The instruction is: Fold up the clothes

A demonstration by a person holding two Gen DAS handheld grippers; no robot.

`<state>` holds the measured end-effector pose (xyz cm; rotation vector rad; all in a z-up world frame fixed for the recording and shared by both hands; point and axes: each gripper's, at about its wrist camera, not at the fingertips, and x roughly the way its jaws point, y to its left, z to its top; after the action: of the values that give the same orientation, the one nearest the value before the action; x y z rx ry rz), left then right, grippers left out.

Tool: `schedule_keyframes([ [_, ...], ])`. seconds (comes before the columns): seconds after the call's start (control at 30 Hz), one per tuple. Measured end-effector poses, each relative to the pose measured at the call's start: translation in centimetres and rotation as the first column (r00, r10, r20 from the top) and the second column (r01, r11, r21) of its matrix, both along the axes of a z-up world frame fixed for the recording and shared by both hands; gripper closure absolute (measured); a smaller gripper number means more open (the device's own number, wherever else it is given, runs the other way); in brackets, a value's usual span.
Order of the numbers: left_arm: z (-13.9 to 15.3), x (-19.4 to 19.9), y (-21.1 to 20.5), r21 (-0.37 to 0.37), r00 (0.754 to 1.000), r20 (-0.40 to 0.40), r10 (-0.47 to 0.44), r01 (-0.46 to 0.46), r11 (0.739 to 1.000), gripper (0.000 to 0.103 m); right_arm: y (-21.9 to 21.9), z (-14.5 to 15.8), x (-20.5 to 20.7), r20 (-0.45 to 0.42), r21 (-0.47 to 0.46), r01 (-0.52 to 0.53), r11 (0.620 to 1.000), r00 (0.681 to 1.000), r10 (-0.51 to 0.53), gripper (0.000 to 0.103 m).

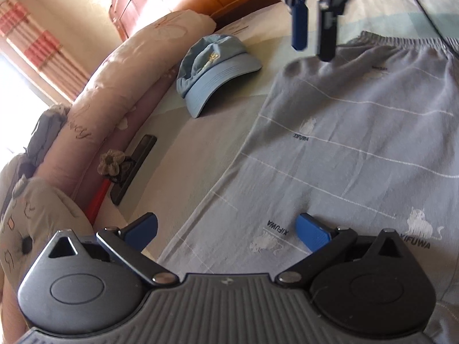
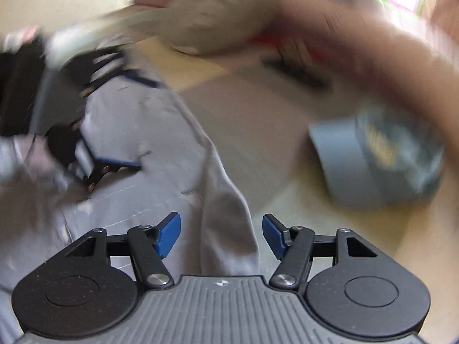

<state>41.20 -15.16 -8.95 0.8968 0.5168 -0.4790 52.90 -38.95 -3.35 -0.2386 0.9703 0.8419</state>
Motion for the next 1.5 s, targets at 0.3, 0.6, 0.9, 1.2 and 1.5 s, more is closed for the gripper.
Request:
schedule_keyframes([
  [0.3,0.0,0.5,0.7,-0.069,0.999,-0.033,0.042,-0.044,0.997,0.0,-8.6,-5.7,3.9,-0.419,0.272,0.206,0.94,0.905,-0.077,0.036],
  [0.6,-0.1,1.2,0.9,-0.102,0.997,-0.054,0.053,-0.058,0.993,0.0,-7.3,-8.8,6.8,-0.502,0.476,0.272,0.836,0.865,0.004,0.039],
  [0.9,-0.1,1.0,1.1,-0.127,0.996,-0.055,0.068,-0.074,0.989,0.0,-9.1,-9.1,4.7,-0.564,0.475,0.284,0.833,0.825,0.04,0.04],
  [1.2,-0.2,1.4,1.2,-0.135,0.996,-0.062,0.063,-0.071,0.988,0.0,-5.3,-11.1,7.5,-0.591,0.45,0.24,0.86,0.802,0.085,0.103],
  [1.5,0.0,1.6,1.2,-0.136,0.997,-0.061,0.049,-0.057,0.989,0.0,-2.4,-7.4,3.0,-0.338,0.299,0.168,0.939,0.939,-0.06,0.101],
])
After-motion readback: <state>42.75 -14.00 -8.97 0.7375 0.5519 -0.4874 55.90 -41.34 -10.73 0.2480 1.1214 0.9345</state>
